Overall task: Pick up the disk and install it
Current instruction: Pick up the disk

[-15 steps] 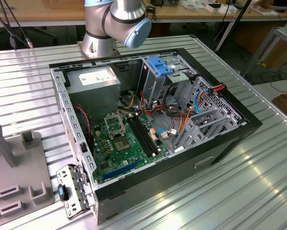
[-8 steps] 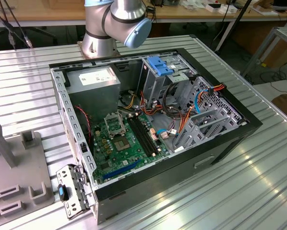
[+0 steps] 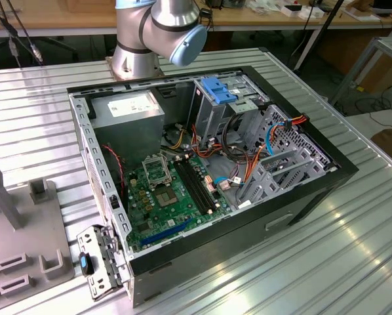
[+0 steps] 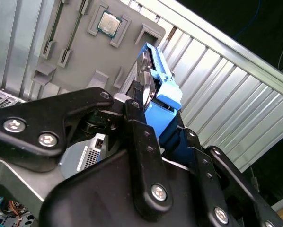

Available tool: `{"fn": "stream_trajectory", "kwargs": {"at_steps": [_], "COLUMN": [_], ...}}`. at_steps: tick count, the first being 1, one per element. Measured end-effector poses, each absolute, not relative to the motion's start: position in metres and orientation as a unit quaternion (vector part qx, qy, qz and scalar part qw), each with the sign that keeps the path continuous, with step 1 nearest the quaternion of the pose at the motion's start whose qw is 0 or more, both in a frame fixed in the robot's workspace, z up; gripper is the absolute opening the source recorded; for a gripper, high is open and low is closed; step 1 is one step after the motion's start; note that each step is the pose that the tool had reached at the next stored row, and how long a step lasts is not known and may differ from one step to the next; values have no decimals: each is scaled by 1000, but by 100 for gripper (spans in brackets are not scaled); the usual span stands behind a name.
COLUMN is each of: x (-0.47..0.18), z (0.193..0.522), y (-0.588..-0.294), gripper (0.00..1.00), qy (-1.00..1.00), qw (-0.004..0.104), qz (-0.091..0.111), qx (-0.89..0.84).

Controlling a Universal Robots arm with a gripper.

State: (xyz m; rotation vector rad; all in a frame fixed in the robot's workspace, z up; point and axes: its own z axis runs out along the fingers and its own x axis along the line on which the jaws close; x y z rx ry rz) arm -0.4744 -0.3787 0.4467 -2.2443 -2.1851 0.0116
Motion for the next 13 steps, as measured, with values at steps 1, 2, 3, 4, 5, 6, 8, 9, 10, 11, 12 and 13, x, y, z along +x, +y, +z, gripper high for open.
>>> {"fn": "stream_trajectory", "kwargs": {"at_steps": [1,2,3,4,5,6,8,9,10,11,12,13], "x": [-474,-474,-474,-474,-474,-474,-474,-474,-474,-474,-474,-474], "z": [453,462,471,474,479,485,494,501,507,516,522,526], "y": [-379,-379,-379,-379,-379,-379,-379,-379,-379,-379,-379,-379], "gripper": [37,37,37,37,37,37,37,37,37,37,37,37], "qy": [-698,-698,-698,-698,-698,-698,-698,-698,-698,-698,-698,-698], "qw": [5,5,5,5,5,5,5,5,5,5,5,5], "qz": [4,4,4,4,4,4,4,4,4,4,4,4], "qx": [-716,-716,-716,-716,-716,-716,-716,-716,-716,-716,-716,-716]}}
